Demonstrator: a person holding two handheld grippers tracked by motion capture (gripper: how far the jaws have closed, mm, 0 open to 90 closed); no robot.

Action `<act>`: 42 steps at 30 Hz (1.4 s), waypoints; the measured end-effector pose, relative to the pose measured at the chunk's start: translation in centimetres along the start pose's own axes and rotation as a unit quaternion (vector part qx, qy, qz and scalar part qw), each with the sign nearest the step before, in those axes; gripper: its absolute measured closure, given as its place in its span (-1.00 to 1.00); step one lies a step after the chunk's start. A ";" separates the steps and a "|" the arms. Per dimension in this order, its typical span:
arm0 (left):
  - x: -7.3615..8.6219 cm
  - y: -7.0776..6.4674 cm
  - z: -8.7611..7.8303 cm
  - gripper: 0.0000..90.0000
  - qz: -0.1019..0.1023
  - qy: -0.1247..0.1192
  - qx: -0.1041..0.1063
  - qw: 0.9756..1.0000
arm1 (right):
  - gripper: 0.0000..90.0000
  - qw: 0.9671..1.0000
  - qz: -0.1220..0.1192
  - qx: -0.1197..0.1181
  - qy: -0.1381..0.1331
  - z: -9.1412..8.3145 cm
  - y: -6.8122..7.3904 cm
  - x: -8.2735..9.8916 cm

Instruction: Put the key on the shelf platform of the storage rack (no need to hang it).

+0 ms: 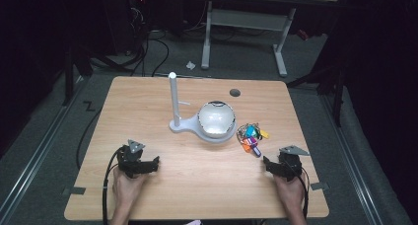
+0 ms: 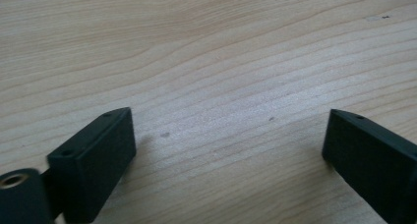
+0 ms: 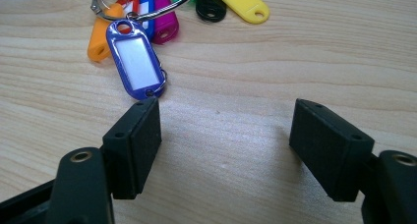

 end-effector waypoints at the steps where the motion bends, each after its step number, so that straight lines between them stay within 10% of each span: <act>1: 0.0 0.0 -0.1 -0.79 0.003 0.003 0.002 1.000 | -0.38 1.000 0.000 0.000 0.000 0.0 0.0 0.0; 25: 0.4 0.0 -0.5 -0.72 0.014 0.017 0.015 1.000 | -0.04 1.000 0.012 -0.017 -0.016 -1.5 -0.6 0.0; 42: 0.4 0.0 -0.5 -0.72 0.013 0.015 0.015 1.000 | 0.03 0.997 -0.008 -0.065 -0.045 -2.0 0.9 -4.4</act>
Point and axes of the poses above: each handheld gripper's, and its own axes: z roughly forward along the jaws, x roughly out of its underside, y roughly to its left, the point moved 6 cm from there along z, roughly forward along the jaws, and after that the axes turned 8 degrees about -z, right-handed, at the moved point
